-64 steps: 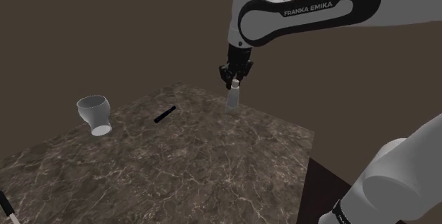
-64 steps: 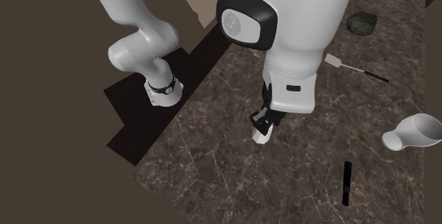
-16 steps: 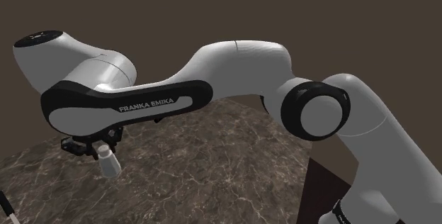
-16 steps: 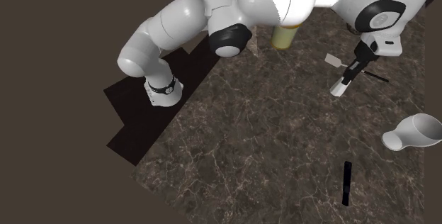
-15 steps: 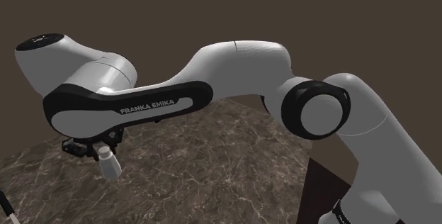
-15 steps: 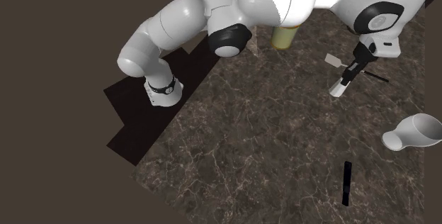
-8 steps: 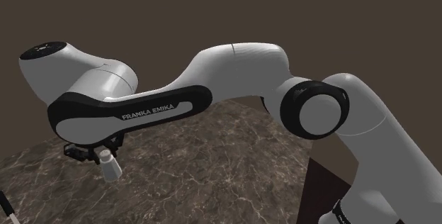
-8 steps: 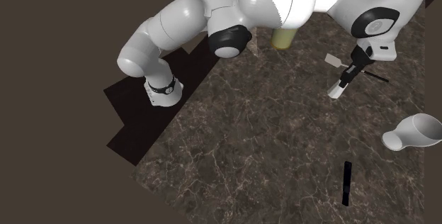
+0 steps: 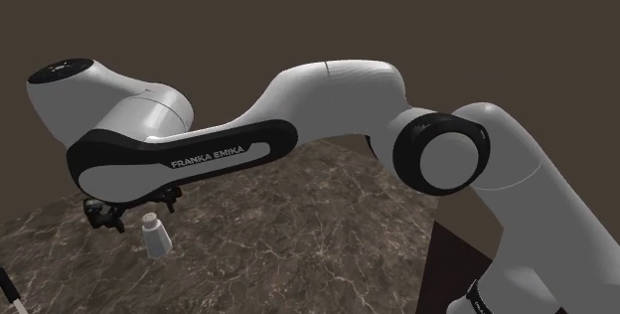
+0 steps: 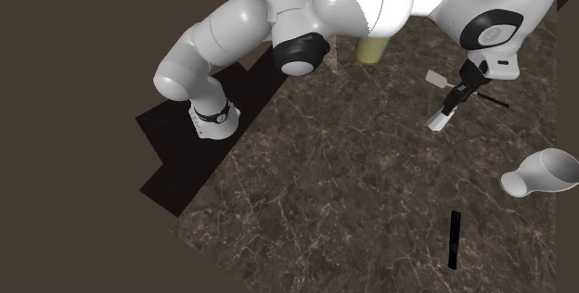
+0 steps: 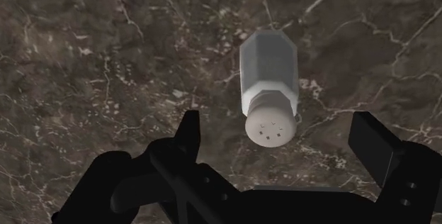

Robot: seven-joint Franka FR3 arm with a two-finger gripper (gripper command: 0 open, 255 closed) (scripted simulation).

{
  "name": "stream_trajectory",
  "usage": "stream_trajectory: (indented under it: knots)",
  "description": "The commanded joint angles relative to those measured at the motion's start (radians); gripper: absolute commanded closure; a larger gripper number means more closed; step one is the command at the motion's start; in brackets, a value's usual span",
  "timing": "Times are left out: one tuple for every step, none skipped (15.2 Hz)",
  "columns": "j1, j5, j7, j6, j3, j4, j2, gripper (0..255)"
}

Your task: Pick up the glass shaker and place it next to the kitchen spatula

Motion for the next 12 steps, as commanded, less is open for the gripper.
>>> stream_trajectory:
  knots:
    - [0.009,0.003,-0.006,-0.03,0.001,0.029,-0.003,0]
    - [0.019,0.005,-0.012,-0.062,0.002,0.063,-0.004,0]
    - [0.032,0.007,-0.02,-0.096,0.001,0.103,-0.001,0]
    - [0.043,0.007,-0.027,-0.126,0.0,0.141,0.005,0]
    - [0.043,0.007,-0.027,-0.126,0.0,0.141,0.005,0]
    - [0.043,0.007,-0.027,-0.125,0.0,0.141,0.004,0]
    - [0.043,0.007,-0.027,-0.126,0.0,0.141,0.005,0]
    - [0.043,0.007,-0.027,-0.126,0.0,0.141,0.005,0]
    - [0.043,0.007,-0.027,-0.126,0.0,0.141,0.005,0]
    - [0.043,0.007,-0.027,-0.126,0.0,0.141,0.005,0]
    - [0.043,0.007,-0.027,-0.126,0.0,0.141,0.005,0]
    - [0.043,0.007,-0.027,-0.126,0.0,0.141,0.005,0]
